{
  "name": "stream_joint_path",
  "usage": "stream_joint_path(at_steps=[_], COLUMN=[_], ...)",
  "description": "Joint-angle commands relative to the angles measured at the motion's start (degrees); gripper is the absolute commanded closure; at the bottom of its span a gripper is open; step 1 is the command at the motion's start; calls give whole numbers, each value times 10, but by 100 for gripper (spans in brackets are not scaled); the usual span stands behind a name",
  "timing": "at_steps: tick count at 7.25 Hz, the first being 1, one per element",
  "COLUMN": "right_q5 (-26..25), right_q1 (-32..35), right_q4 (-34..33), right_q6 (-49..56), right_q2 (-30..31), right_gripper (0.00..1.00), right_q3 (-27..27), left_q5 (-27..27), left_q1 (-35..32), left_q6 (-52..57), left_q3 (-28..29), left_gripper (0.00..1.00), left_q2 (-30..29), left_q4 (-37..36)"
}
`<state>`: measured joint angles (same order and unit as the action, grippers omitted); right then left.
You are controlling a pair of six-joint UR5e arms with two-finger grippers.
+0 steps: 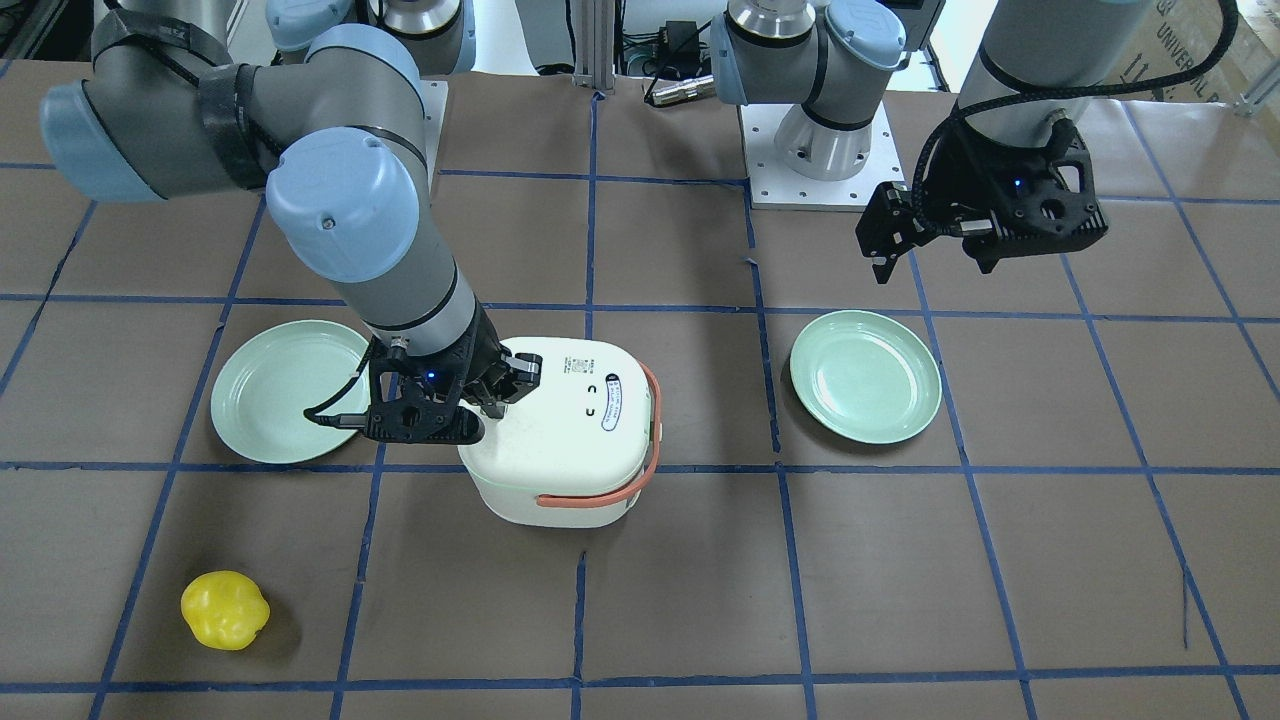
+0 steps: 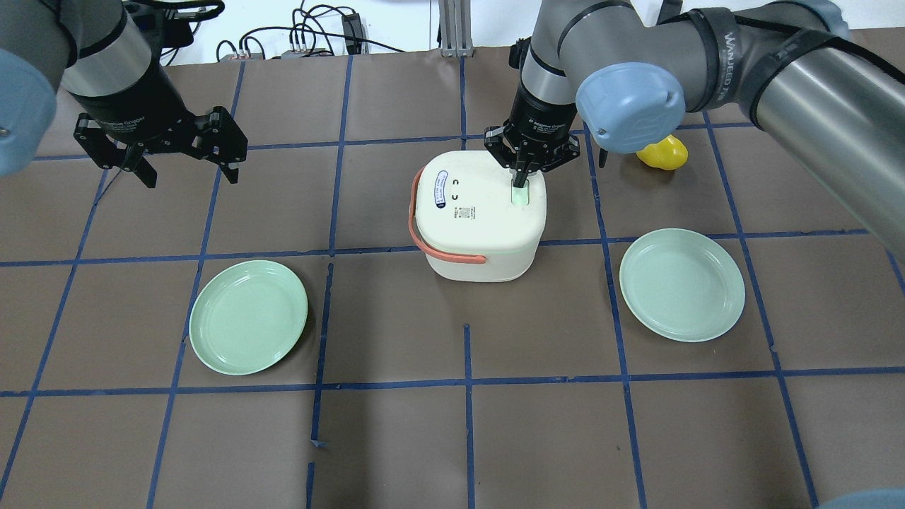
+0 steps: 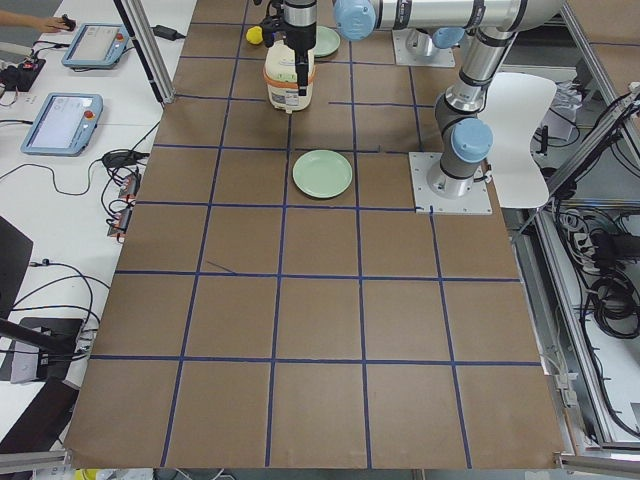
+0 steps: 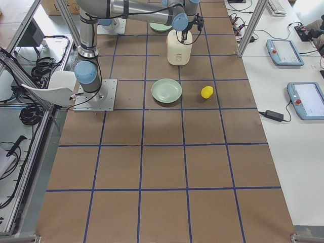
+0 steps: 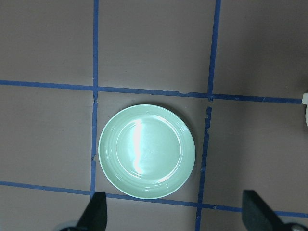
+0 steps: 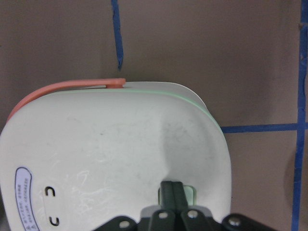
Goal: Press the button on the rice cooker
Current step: 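Press down on the green button with the right gripper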
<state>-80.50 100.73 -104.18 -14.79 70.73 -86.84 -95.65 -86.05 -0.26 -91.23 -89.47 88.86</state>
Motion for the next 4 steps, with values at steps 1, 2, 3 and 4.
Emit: stream_joint_path(at_steps=[1, 2, 3, 4], right_q5=[0, 0, 0, -4], right_q1=[0, 1, 1, 1], right_q4=[-1, -1, 0, 2], right_q6=[-1, -2, -2, -3], right_q2=[-1, 0, 2, 11], right_gripper=[89, 89, 89, 89], right_q3=[-5, 0, 4, 7], left_q5=[0, 0, 0, 0], left_q1=[0, 0, 0, 0], left_q6=[0, 0, 0, 0], left_q3=[0, 0, 0, 0], left_gripper=[0, 0, 0, 0], left_q2=[0, 0, 0, 0], left_q4=[0, 0, 0, 0])
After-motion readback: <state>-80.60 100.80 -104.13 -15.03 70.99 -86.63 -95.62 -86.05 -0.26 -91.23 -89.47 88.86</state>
